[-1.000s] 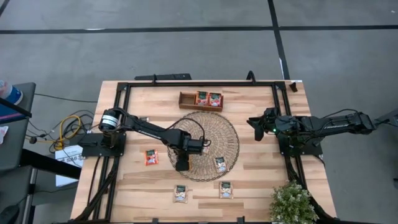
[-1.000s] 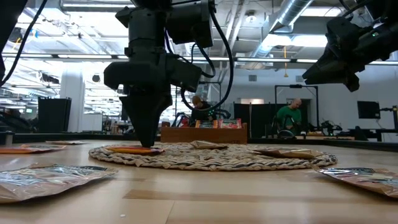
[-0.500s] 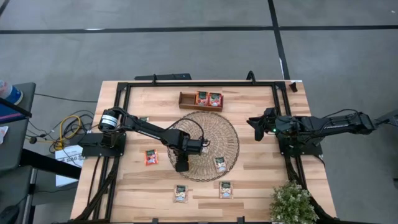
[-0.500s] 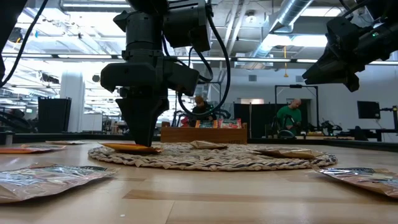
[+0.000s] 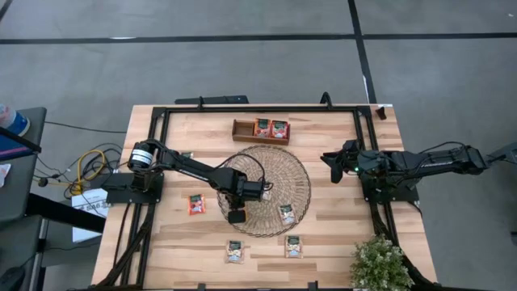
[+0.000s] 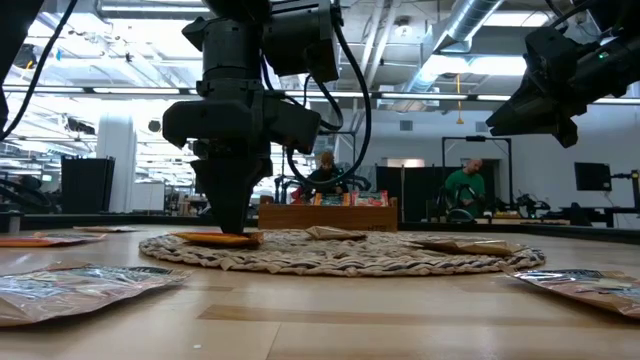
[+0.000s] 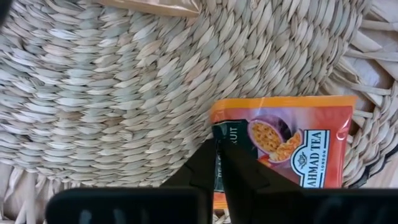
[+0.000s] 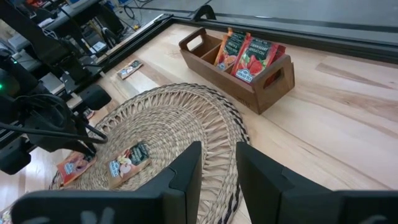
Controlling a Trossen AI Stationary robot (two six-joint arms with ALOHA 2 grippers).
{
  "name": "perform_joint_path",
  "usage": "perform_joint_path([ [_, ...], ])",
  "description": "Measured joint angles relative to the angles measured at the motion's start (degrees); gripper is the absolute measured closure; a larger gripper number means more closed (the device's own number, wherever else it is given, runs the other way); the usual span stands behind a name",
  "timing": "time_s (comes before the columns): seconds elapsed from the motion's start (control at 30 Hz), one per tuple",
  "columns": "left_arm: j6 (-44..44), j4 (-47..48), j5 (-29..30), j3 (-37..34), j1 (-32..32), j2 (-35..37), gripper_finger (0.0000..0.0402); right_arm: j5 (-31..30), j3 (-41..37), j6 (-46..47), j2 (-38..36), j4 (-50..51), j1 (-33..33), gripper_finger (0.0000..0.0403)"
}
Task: Pick & Place Tea
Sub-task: Put the orange tea bag into the middle section of the wooden organizer
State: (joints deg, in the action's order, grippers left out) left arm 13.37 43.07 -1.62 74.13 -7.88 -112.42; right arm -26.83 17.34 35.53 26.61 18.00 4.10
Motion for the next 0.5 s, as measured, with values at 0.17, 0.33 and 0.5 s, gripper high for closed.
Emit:
perform_joint_path([
  [0.17,0.0,0.06,0.41,-0.09,0.0,0.34,0.04,0.0,0.0,0.0,0.0,0.0,0.0,0.031],
  [0.33,-0.32,4.6,2.24,1.97,0.0,1.54,0.0401,0.0,0.0,0.0,0.0,-0.02,0.0,0.031],
  [0.5,-3.17,14.07,4.91,9.01,0.0,1.9,0.0402,0.0,0.0,0.02,-0.01,-0.04,0.0,0.031],
])
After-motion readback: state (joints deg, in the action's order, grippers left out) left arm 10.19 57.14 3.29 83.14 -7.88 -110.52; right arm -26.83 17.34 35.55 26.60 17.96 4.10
